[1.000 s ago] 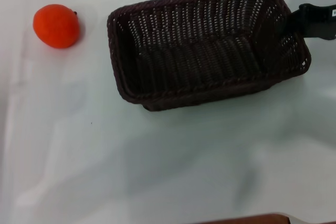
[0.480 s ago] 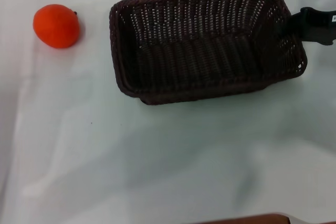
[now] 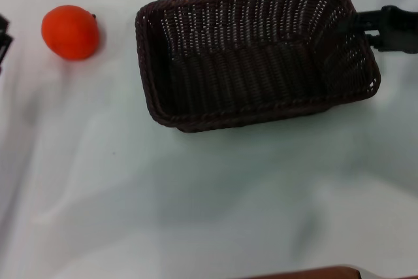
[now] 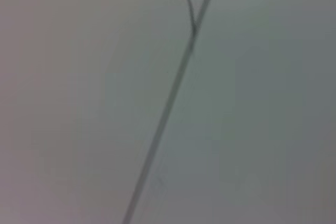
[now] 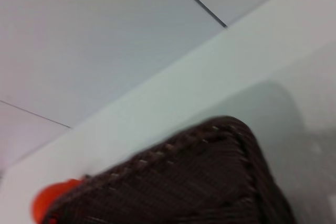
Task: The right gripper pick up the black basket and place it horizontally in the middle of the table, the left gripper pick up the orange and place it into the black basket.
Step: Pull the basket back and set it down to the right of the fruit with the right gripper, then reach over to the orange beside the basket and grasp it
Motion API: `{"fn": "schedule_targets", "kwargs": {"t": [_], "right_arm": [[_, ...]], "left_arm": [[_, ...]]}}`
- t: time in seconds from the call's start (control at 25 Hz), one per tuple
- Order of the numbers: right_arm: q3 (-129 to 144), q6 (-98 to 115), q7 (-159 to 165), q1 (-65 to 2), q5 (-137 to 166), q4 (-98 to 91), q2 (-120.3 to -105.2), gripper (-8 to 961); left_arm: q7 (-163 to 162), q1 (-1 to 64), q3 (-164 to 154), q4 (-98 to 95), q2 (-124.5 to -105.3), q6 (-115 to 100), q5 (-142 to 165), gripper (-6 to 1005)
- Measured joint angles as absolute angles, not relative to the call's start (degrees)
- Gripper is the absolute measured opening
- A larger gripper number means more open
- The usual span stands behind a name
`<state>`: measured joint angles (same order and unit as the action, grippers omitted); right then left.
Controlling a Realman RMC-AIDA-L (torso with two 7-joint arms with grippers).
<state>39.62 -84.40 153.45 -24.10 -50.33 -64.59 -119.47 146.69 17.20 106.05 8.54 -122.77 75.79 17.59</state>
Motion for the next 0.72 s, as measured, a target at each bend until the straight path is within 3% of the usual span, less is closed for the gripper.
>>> {"fn": "schedule_targets", "kwargs": {"t": [0.16,0.28,0.4,0.72], "right_arm": [[36.88,-86.24,149.37,-22.87,-55.3,-65.76,-119.34,543],[34.64,-87.63,146.46,-22.3,-58.05,-66.19,-119.36,620],[32.43,-88.62,142.72,-21.17,-62.13,-66.13,-119.34,699],[26.5,-90.14,137.52,-19.63,-65.66,-64.93,-119.18,696]], "left_arm": [[140.49,19.81,97.63,11.92,-120.15,66.8,17.62,902],[138.62,22.65,94.41,12.27,-119.38,61.36,17.65,902],[138.46,25.85,92.44,12.65,-119.69,54.32,17.67,902],[138.42,30.02,92.52,14.72,-120.95,40.44,17.51,817]]}}
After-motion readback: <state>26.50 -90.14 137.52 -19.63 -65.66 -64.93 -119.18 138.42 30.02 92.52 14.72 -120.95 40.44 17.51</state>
